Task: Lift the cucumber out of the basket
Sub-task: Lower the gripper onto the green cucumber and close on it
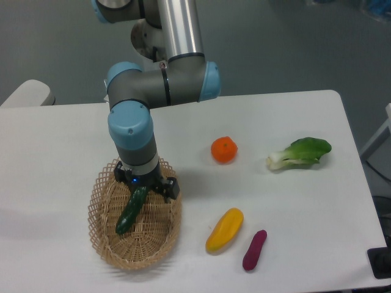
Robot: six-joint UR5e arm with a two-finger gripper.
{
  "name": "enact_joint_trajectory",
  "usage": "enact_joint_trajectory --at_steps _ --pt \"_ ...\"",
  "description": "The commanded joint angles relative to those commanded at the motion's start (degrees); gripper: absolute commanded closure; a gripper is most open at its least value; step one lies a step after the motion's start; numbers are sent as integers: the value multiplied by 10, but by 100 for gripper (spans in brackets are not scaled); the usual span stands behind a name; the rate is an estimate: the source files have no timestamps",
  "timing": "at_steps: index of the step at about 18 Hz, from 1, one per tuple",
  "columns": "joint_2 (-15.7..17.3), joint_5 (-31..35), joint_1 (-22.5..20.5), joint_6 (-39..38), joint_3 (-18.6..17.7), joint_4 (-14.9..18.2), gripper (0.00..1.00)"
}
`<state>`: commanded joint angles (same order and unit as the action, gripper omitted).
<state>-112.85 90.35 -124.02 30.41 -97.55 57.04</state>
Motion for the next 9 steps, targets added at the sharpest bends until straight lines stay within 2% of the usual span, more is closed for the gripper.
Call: enact_joint_trajectory --at_steps 4,9 --pt "-4 0 2 -1 -2 0 0" --pt "-27 0 14 -5 -3 -3 0"
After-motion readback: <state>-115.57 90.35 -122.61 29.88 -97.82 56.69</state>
